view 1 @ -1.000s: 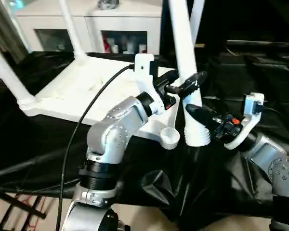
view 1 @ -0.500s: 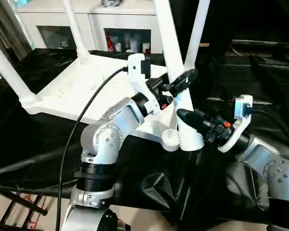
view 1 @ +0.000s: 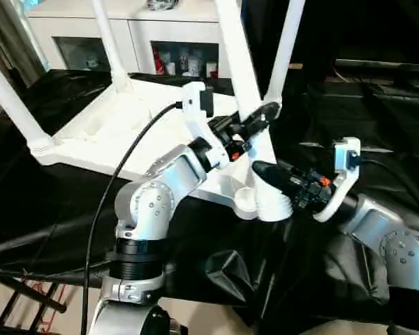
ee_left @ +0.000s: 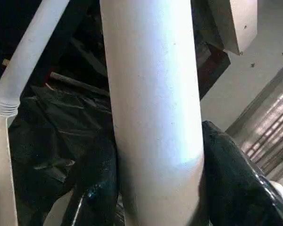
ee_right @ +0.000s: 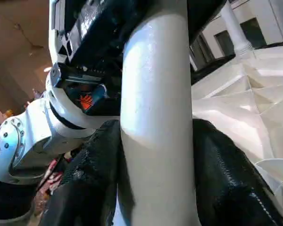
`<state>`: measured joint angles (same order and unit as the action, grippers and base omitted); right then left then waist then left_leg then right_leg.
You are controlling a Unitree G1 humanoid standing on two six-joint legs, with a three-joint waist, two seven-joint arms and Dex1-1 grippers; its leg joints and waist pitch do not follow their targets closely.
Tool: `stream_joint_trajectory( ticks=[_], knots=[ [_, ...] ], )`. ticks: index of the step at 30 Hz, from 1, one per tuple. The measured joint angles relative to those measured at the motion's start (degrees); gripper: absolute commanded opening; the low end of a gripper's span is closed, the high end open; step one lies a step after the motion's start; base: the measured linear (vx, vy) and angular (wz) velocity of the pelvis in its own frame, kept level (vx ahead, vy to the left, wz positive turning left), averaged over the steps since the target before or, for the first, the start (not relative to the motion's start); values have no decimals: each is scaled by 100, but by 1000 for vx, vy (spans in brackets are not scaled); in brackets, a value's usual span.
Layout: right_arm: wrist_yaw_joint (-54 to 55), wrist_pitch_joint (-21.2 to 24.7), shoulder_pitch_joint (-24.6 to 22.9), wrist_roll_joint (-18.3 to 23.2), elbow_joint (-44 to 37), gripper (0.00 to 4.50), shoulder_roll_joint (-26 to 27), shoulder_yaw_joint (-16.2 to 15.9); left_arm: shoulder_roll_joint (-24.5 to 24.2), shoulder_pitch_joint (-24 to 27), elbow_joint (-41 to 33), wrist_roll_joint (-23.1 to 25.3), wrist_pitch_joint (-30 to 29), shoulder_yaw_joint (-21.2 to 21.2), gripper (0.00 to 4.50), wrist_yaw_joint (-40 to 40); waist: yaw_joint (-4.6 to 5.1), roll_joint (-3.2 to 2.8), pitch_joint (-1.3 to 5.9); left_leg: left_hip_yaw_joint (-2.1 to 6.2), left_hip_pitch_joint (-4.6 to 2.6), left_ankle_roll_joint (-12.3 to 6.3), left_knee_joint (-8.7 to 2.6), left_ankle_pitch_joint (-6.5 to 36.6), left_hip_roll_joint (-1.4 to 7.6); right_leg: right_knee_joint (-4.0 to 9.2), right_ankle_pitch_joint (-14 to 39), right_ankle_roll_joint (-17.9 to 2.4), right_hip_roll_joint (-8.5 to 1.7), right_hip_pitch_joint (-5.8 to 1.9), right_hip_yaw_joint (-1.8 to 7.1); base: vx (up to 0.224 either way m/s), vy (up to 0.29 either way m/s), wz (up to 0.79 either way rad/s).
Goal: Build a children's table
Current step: Pick table leg
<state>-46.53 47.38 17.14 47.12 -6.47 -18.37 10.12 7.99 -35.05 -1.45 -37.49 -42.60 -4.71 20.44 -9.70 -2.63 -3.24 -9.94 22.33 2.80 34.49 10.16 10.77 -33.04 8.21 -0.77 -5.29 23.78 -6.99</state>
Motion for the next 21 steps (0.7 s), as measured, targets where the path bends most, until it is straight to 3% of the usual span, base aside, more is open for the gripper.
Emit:
stream_joint_trajectory(
  ticks=[8,13,21],
  knots=[
    [128,113,326,-180,136,300,-138,-190,-183,-58,9,136,35,205,194,64,4,20,1,0,0,0,0,0,0,-4,0,0,0,1,0,0,0,0],
    [-28,275,701,-390,457,300,-592,-504,-464,-244,147,361,65,486,191,317,1,37,4,-1,-2,2,1,-1,0,-5,-1,1,0,-1,2,0,0,0],
    [-523,467,823,-638,568,300,-1003,-991,-623,-398,231,356,70,646,190,689,-5,74,0,-2,-2,1,3,-2,1,-12,-2,-2,0,1,4,0,0,0]
  ],
)
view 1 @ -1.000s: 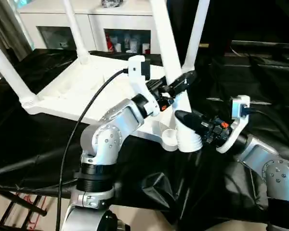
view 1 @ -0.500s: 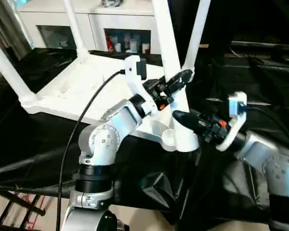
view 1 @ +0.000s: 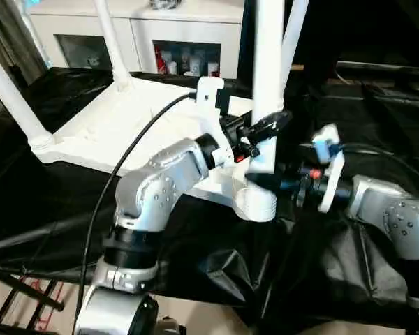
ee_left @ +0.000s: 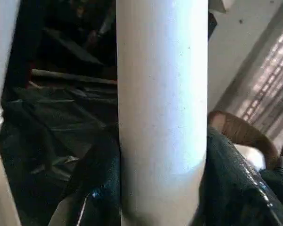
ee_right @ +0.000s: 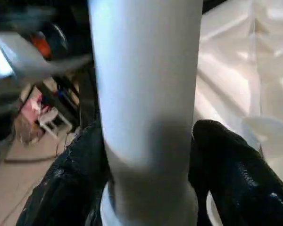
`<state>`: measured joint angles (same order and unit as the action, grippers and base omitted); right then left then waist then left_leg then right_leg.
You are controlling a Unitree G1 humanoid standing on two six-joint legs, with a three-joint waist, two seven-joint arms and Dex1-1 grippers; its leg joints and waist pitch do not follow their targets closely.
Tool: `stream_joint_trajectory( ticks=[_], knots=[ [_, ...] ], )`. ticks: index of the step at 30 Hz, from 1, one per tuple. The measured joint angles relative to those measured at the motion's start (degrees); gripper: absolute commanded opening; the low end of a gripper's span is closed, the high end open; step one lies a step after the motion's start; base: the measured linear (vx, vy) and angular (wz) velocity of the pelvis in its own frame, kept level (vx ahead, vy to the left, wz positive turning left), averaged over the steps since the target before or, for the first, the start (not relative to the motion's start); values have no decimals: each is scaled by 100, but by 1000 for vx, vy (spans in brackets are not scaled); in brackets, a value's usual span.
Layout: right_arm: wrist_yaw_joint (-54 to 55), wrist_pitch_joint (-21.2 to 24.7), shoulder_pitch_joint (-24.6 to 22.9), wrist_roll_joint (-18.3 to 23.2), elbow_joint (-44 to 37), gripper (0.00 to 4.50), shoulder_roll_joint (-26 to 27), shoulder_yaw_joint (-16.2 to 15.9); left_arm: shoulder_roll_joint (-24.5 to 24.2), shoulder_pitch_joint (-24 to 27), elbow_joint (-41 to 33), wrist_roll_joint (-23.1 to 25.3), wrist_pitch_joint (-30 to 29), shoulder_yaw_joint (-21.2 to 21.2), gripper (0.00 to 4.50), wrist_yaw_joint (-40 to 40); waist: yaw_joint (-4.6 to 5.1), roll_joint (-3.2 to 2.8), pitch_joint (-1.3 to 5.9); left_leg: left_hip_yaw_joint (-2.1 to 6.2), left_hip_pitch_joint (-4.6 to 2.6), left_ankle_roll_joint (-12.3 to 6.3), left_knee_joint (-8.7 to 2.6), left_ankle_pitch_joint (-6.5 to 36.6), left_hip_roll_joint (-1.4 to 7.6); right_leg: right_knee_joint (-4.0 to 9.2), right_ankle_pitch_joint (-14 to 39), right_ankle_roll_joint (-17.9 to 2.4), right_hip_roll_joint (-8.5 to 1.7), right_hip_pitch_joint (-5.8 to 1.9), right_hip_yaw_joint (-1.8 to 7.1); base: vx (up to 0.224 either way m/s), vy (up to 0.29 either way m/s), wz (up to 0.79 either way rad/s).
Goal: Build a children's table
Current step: Pick table leg
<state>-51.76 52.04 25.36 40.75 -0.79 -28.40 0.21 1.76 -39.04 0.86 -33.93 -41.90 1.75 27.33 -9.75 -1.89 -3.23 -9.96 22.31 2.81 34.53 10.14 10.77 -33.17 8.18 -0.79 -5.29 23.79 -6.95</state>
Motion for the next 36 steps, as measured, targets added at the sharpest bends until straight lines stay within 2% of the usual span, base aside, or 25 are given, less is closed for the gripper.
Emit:
stream_joint_trajectory(
  ticks=[6,11,19,20,24,26,29,36],
  knots=[
    [-141,-46,148,-119,128,300,-72,-247,-37,0,19,-1,0,57,190,110,8,36,-4,-1,-4,2,7,-1,2,-6,-2,-3,0,-2,1,0,0,0],
    [-218,-84,164,-118,166,300,-44,-272,-66,0,37,-1,2,102,190,239,2,75,-3,-1,-2,2,8,-1,1,-6,-3,-4,0,-2,2,0,0,0],
    [-353,-112,230,-202,224,300,-53,-290,-122,-1,65,-1,3,157,190,343,2,87,-2,-1,-5,2,16,-1,3,-17,-5,-8,0,-2,4,0,0,0],
    [-364,-113,230,-203,227,272,-53,-291,-124,-1,65,0,3,157,190,358,3,88,-2,-1,-5,2,18,-1,3,-20,-5,-8,0,-2,4,0,0,0],
    [-423,-113,229,-198,245,253,-53,-310,-134,-1,93,3,10,158,190,361,4,95,-3,-1,-7,2,28,-1,5,-32,-5,-8,0,-2,6,0,0,0],
    [-448,-112,230,-200,273,222,-53,-313,-134,-1,113,3,14,159,190,361,4,100,-2,-1,-8,2,33,-2,6,-34,-5,-8,0,-3,6,0,0,0],
    [-487,-112,230,-206,281,200,-52,-320,-135,-1,124,3,17,162,190,361,5,103,-2,-1,-7,2,37,-1,6,-35,-5,-8,0,-5,7,0,0,0],
    [-499,-113,231,-212,287,193,-46,-320,-143,0,124,20,38,186,190,362,4,104,-1,0,-9,2,37,-1,6,-39,-5,-8,0,-6,7,0,0,0]
  ],
)
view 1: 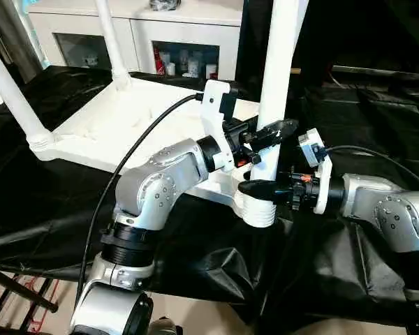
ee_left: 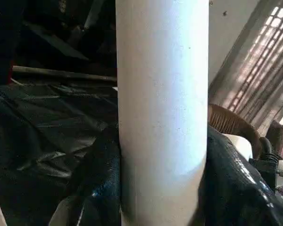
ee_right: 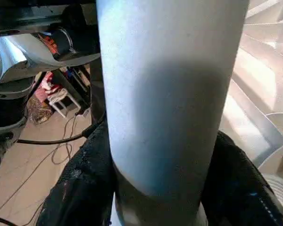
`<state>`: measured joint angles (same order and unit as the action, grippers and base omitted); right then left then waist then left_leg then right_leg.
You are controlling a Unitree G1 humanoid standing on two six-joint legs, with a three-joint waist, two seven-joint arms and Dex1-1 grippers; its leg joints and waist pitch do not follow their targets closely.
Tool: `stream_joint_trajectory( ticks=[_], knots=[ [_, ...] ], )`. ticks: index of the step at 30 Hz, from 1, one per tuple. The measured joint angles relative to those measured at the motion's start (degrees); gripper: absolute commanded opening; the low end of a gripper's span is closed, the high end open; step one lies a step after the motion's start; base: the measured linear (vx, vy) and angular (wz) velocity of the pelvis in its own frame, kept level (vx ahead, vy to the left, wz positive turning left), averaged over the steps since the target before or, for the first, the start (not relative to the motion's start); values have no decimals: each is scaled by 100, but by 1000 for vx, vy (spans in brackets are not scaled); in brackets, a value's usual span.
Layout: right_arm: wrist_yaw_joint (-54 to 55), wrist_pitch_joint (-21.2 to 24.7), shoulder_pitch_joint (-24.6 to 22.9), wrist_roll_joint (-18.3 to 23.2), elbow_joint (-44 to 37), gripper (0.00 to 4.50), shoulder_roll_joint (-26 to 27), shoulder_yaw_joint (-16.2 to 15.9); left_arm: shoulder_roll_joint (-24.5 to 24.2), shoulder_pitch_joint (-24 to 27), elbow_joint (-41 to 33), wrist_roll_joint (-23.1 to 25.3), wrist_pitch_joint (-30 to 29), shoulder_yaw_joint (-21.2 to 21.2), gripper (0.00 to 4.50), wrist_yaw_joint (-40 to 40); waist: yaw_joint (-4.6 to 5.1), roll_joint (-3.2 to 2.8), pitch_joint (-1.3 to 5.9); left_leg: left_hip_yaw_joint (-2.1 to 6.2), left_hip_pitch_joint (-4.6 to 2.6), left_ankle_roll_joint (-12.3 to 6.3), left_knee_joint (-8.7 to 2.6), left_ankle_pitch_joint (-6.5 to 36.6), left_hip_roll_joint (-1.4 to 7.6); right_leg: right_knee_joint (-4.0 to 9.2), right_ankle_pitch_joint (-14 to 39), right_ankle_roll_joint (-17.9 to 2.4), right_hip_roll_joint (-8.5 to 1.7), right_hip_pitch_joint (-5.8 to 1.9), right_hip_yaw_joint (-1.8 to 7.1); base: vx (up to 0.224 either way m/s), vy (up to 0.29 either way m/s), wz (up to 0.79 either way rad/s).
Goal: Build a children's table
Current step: Pick table leg
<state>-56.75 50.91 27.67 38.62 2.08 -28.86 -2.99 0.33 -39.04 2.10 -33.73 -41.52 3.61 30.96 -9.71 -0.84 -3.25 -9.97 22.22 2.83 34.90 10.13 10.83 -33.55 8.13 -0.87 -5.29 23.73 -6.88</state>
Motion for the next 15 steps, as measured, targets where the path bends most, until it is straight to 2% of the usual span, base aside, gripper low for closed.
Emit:
stream_joint_trajectory(
  ticks=[3,4,7,10,15],
  knots=[
    [-8,-21,-1,-16,34,193,8,0,-45,0,1,139,117,101,189,11,0,0,0,0,0,0,0,0,0,0,0,0,0,0,0,0,0,0],
    [-8,-26,-1,-21,34,193,12,0,-51,0,2,141,130,110,245,24,-1,0,0,0,0,0,0,0,0,0,0,0,0,0,0,0,0,0],
    [14,-28,-9,-26,35,193,58,1,-57,0,1,149,150,107,266,74,4,0,0,0,-1,0,1,0,0,-2,0,0,0,0,0,0,0,0],
    [104,-41,-20,-24,35,193,162,43,63,-3,34,210,430,52,305,-40,3,0,0,0,-2,0,1,0,0,-2,0,0,0,-1,0,0,0,0],
    [320,-142,-79,-18,41,191,418,155,413,-178,106,73,949,-460,304,-303,2,0,0,1,-1,0,4,0,1,-2,0,0,0,-2,0,0,0,0]
  ],
)
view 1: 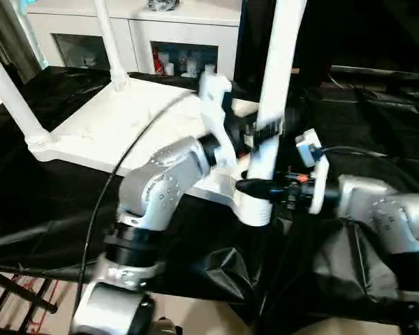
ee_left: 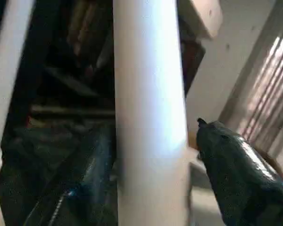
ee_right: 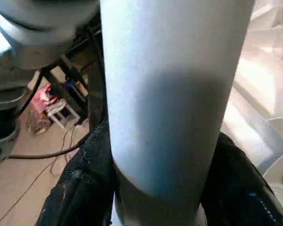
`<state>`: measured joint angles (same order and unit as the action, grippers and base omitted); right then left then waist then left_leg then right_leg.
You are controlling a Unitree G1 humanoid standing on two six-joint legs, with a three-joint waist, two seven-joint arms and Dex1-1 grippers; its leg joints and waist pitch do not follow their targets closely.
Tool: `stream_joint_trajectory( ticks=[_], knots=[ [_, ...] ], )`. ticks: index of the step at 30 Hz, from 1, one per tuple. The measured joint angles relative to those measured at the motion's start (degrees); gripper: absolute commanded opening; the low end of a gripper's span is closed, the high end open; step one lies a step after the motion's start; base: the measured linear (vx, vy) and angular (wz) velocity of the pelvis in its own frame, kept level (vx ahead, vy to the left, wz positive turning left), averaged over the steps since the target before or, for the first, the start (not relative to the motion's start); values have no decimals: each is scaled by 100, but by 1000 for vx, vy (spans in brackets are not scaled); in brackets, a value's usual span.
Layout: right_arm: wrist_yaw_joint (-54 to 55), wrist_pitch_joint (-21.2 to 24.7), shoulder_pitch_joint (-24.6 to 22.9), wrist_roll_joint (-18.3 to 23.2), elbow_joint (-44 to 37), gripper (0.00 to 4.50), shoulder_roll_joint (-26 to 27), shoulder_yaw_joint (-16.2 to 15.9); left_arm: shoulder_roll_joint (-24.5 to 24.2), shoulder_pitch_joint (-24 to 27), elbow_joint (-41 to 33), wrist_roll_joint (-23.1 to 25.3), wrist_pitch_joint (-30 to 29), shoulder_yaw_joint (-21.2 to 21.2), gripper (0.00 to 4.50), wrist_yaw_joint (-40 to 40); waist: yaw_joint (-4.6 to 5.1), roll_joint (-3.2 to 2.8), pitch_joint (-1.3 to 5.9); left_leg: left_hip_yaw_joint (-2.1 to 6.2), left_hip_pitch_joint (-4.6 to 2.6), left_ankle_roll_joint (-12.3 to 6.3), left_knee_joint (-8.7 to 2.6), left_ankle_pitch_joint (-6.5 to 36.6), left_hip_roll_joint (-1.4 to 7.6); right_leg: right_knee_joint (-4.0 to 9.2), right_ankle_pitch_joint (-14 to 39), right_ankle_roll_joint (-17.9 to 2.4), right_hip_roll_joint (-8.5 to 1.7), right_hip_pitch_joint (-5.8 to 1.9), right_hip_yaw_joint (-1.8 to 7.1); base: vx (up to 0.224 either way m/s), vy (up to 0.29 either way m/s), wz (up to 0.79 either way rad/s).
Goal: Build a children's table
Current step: Pick table leg
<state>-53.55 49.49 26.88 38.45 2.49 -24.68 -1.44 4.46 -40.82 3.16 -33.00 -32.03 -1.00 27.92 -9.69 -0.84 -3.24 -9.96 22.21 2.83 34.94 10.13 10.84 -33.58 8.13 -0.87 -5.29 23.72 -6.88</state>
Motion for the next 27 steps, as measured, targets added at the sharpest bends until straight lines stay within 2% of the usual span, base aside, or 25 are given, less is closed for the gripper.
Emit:
stream_joint_trajectory(
  ticks=[2,6,8,9,12,15,17,20,23,27],
  knots=[
    [270,-95,0,74,12,191,274,289,230,-74,18,-245,194,-401,304,-306,7,0,0,0,-1,0,1,0,0,-1,-1,-2,0,-1,0,0,0,0],
    [747,-293,1,200,57,191,634,630,285,-142,79,-434,469,-834,304,-662,9,0,1,0,-3,1,1,0,2,-5,-2,-4,0,0,-2,0,0,0],
    [1022,-463,1,180,132,191,749,789,212,-181,229,-419,584,-966,304,-762,9,1,1,0,-2,2,3,-1,1,-4,-2,-3,0,0,-1,0,0,0],
    [1145,-571,1,114,176,191,775,798,87,-186,286,-251,635,-906,304,-767,5,2,1,0,-3,3,2,-2,1,-3,-2,-3,0,-2,-1,0,0,0],
    [1740,-1111,-13,-407,504,191,820,869,-906,-244,845,1025,818,-114,304,-739,13,8,5,3,-8,10,0,-6,0,-2,-5,6,0,-4,-1,0,0,0],
    [2041,-1372,-45,-722,681,191,772,1014,-1497,-185,1296,1931,956,607,304,-513,20,8,5,3,-1,11,-3,-6,-3,7,-8,13,-1,-2,1,0,0,0],
    [2177,-1490,-49,-876,692,191,740,1019,-1915,-161,1493,2480,1156,1311,304,-158,22,8,5,2,0,11,-12,-5,-4,9,-9,15,-1,1,3,0,0,0],
    [2212,-1607,-163,-964,666,191,616,1000,-2450,-60,1580,2879,1174,2142,304,697,29,7,6,-1,-6,14,-30,-7,-4,8,-5,12,-1,6,4,0,0,0],
    [2215,-1617,-302,-999,669,191,564,1005,-2775,24,1705,3059,1089,2534,304,1408,57,3,4,-4,-2,26,-34,-14,-3,-6,-4,3,0,22,5,0,0,0],
    [2189,-1663,-305,-1038,667,191,568,1002,-2905,4,1783,3223,1158,2807,304,2009,95,3,4,-3,-22,40,-31,-24,-3,-33,-1,-4,-1,16,8,0,0,0]
  ],
)
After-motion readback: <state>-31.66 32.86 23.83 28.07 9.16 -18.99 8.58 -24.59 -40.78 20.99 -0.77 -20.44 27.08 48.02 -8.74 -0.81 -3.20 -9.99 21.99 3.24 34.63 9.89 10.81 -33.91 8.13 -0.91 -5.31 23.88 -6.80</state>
